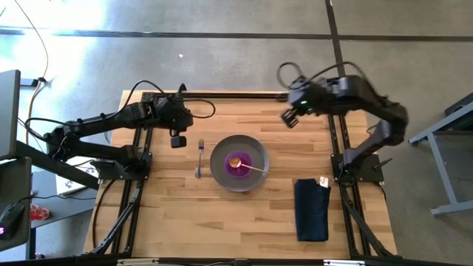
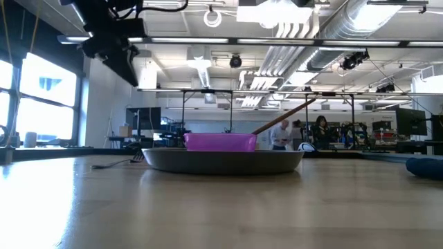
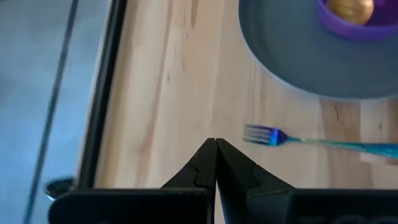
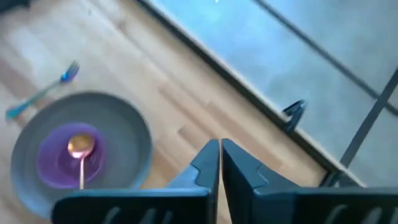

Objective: Set table place
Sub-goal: Return to Home Position

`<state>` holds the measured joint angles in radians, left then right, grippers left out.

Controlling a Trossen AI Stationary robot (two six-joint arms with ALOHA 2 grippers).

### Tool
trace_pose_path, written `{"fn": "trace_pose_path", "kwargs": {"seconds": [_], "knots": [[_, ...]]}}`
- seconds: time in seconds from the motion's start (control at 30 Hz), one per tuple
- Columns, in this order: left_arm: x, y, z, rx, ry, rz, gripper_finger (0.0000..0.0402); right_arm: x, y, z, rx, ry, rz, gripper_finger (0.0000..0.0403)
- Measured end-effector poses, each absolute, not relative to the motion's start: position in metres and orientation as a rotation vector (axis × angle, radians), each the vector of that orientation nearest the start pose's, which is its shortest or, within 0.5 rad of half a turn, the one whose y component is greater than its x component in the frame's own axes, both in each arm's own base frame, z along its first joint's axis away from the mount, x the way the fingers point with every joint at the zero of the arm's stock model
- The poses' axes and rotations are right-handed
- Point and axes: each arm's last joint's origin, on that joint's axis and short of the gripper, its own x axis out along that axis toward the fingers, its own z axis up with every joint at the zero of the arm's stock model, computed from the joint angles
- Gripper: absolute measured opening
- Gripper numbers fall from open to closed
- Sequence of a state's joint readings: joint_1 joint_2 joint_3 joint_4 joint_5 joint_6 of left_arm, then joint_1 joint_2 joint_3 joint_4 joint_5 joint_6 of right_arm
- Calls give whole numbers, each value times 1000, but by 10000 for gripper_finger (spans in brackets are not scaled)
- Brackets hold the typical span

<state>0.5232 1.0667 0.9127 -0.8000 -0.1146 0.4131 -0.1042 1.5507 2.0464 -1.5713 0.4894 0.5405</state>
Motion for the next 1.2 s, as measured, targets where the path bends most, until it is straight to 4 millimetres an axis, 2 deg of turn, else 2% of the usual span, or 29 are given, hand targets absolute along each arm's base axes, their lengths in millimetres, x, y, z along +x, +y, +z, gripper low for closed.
{"fn": "trace_pose_path", "kwargs": {"seconds": [0.17, 0.3, 0.37, 0.47, 0.63, 0.73, 0.83, 0.93, 1.07, 1.2], "knots": [[156, 94, 260, 83, 1058, 413, 0, 214, -38, 472, 225, 802, -836, 1], [142, 84, 255, 67, 994, 402, 0, 195, -37, 459, 170, 846, -853, 0], [135, 80, 259, 89, 918, 419, 0, 178, -36, 442, 194, 865, -886, 0], [121, 72, 267, 134, 779, 451, 0, 149, -32, 414, 301, 798, -896, 0], [104, 60, 265, 206, 514, 445, 0, 130, -24, 358, 429, 481, -630, 0], [97, 55, 253, 224, 409, 436, 0, 125, -23, 320, 463, 285, -507, 0], [94, 52, 235, 196, 338, 406, 0, 119, -24, 280, 521, 184, -449, 0], [92, 49, 220, 180, 271, 364, 0, 115, -24, 248, 554, 113, -415, 0], [91, 48, 202, 191, 245, 361, 0, 108, -25, 222, 549, 85, -421, 0], [92, 48, 182, 173, 178, 348, 0, 101, -24, 211, 561, 59, -402, 0]]}}
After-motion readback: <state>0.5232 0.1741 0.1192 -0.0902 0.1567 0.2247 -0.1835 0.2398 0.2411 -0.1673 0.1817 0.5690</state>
